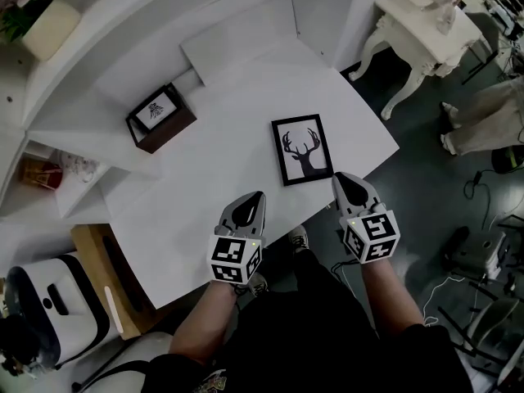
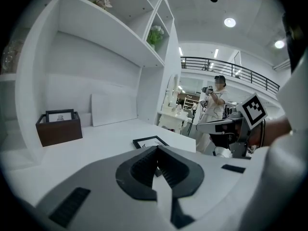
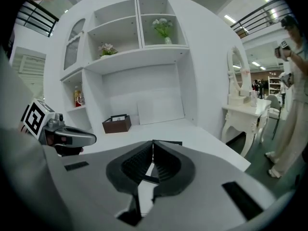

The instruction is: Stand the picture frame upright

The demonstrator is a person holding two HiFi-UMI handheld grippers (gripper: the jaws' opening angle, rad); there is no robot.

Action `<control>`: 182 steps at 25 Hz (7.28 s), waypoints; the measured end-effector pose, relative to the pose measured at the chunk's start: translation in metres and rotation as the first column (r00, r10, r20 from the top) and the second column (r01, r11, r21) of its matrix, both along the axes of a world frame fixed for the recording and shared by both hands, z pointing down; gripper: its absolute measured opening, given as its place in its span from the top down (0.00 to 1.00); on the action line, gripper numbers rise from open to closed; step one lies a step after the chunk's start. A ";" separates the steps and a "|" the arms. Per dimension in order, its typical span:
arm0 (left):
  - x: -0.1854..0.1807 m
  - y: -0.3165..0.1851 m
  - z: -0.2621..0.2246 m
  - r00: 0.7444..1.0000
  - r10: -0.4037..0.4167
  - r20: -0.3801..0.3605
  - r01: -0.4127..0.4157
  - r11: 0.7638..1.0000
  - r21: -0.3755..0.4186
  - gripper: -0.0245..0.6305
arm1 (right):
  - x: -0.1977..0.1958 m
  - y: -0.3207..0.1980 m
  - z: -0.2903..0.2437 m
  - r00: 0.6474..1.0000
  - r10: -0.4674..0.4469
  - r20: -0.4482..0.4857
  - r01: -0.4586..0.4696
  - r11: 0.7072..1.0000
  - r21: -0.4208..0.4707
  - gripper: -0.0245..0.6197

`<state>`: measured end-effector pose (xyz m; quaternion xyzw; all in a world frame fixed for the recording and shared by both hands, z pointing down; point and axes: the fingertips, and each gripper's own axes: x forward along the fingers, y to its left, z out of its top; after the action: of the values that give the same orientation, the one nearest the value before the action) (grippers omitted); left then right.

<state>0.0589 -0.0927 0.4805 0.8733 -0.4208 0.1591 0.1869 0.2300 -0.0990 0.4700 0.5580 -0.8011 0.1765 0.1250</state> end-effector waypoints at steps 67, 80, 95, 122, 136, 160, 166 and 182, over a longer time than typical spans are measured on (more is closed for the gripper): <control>0.057 -0.059 0.119 0.984 -0.145 -0.106 0.088 0.903 -0.420 0.70 | 0.029 -0.116 0.156 0.972 0.036 0.231 0.075 0.887 -0.455 0.87; 0.067 -0.075 0.135 0.907 -0.330 -0.261 0.120 0.798 -0.591 0.70 | 0.033 -0.113 0.155 0.962 -0.017 0.274 0.145 0.879 -0.455 0.96; 0.069 -0.079 0.136 0.924 -0.297 -0.239 0.113 0.813 -0.572 0.70 | 0.032 -0.119 0.167 0.989 -0.145 -0.041 0.117 0.912 -0.394 0.84; 0.086 -0.088 0.138 0.828 -0.402 -0.391 0.049 0.747 -0.663 0.79 | 0.025 -0.111 0.151 0.962 -0.063 0.267 0.172 0.897 -0.407 0.87; 0.077 -0.081 0.099 0.634 -0.436 -0.639 -0.059 0.796 -0.602 0.92 | 0.007 -0.102 0.142 0.904 -0.130 0.408 0.299 0.874 -0.384 0.86; -0.030 -0.022 -0.015 0.617 -0.193 -0.763 -0.065 0.954 -0.294 0.92 | -0.120 -0.063 0.022 0.424 -0.462 0.779 0.841 0.520 -0.150 0.83; -0.040 -0.007 -0.024 0.732 -0.148 -0.665 -0.046 0.963 -0.265 0.92 | -0.141 -0.058 0.005 0.381 -0.613 0.692 0.899 0.421 -0.123 0.84; -0.121 0.039 -0.031 0.988 -0.120 -0.101 0.106 0.986 -0.131 0.84 | -0.229 -0.007 -0.008 0.188 -0.887 0.422 0.982 0.178 -0.065 0.86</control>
<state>-0.0619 -0.0536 0.4491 0.8418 -0.4483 0.1268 0.2726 0.0014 -0.1061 0.4622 -0.1225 -0.9390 0.2678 0.1778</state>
